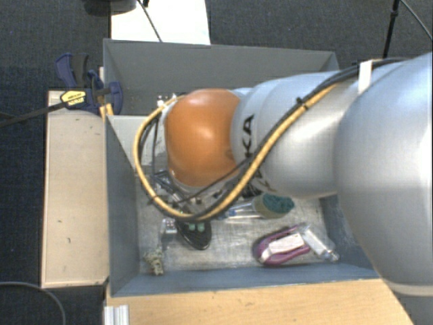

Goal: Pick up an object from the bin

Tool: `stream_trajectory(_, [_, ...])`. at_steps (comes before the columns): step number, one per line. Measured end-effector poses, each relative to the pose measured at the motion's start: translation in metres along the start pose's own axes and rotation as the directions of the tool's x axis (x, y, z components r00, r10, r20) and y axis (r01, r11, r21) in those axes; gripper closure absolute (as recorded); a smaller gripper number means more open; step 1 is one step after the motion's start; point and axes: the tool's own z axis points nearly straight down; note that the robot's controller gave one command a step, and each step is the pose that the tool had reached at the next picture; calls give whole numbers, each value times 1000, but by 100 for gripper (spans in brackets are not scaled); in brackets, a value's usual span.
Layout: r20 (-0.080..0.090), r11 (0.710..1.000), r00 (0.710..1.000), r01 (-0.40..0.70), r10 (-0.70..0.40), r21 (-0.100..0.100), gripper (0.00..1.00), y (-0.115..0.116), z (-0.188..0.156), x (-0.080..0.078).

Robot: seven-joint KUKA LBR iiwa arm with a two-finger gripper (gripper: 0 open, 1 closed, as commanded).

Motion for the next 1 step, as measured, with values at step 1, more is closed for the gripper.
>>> stream_trajectory(1, [3, 1000, 1000, 1, -1, 4, 0, -71, 67, -25])
